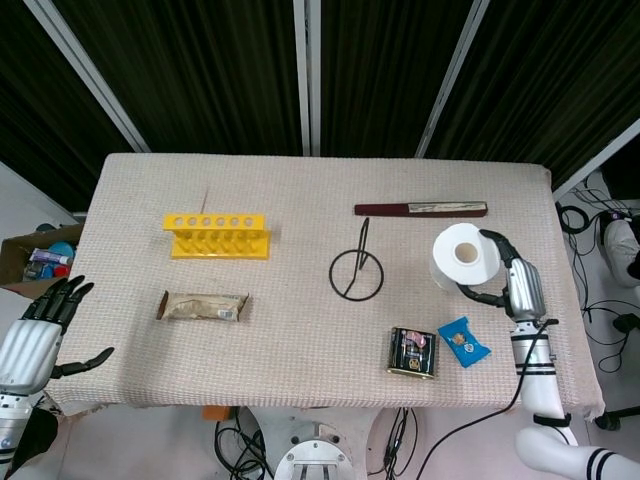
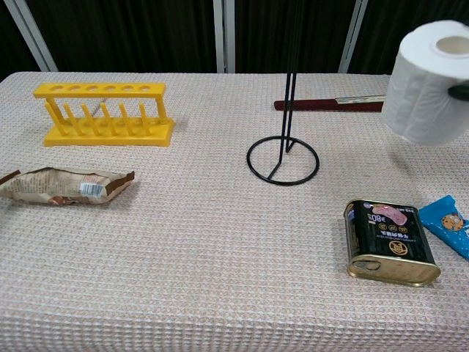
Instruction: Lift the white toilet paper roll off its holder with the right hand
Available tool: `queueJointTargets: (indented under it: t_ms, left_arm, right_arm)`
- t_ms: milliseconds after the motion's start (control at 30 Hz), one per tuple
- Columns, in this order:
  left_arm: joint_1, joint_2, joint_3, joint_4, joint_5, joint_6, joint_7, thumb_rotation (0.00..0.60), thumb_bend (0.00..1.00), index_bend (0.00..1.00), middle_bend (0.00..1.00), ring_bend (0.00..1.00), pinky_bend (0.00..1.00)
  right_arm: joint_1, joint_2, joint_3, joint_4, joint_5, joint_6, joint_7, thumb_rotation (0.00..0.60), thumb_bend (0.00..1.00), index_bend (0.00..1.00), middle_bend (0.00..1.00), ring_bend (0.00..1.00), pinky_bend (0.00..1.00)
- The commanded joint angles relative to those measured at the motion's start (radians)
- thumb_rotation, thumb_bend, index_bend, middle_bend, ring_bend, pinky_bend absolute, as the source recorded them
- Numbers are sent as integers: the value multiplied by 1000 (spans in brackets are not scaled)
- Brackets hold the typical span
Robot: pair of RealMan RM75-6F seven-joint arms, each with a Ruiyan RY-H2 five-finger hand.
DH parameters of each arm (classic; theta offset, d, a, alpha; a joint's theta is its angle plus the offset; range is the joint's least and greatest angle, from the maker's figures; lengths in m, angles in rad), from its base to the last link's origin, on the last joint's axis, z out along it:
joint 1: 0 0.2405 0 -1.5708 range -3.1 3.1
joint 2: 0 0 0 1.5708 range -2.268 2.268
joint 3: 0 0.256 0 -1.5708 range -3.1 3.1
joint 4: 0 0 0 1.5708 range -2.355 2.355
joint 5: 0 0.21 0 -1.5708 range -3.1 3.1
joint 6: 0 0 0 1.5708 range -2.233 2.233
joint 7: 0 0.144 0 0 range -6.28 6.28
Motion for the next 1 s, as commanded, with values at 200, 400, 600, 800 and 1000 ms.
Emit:
queueJointTargets:
  t_ms: [200, 400, 600, 800, 1000]
  left_arm:
    - [3, 4, -2, 4, -5, 7, -11, 354, 149, 89, 48, 57, 217]
    - [2, 3, 1, 2, 4, 8, -7, 352, 149, 89, 48, 57, 217]
    - [6, 4, 1, -1, 5, 16, -6, 353, 149, 89, 48, 57, 217]
    - [4, 3, 1, -1, 6, 14, -7, 355, 149, 89, 48, 57, 217]
    - [3, 2, 4, -5, 14, 14, 0, 355, 149, 89, 48, 57, 217]
  right_arm:
    - [51, -44, -66, 148, -24, -161, 95, 600, 120, 40, 65, 83, 204]
    - [19, 5, -80, 114, -81, -94, 132, 600, 0, 0, 0, 0, 0]
    - [-99, 137, -158, 22, -208, 111, 26, 600, 0, 0, 0, 0, 0]
    - [-276, 201, -205, -7, -132, 298, -374, 600, 1, 0, 0, 0, 0]
    - [-353, 244, -241, -3, -128, 324, -297, 600, 3, 0, 0, 0, 0]
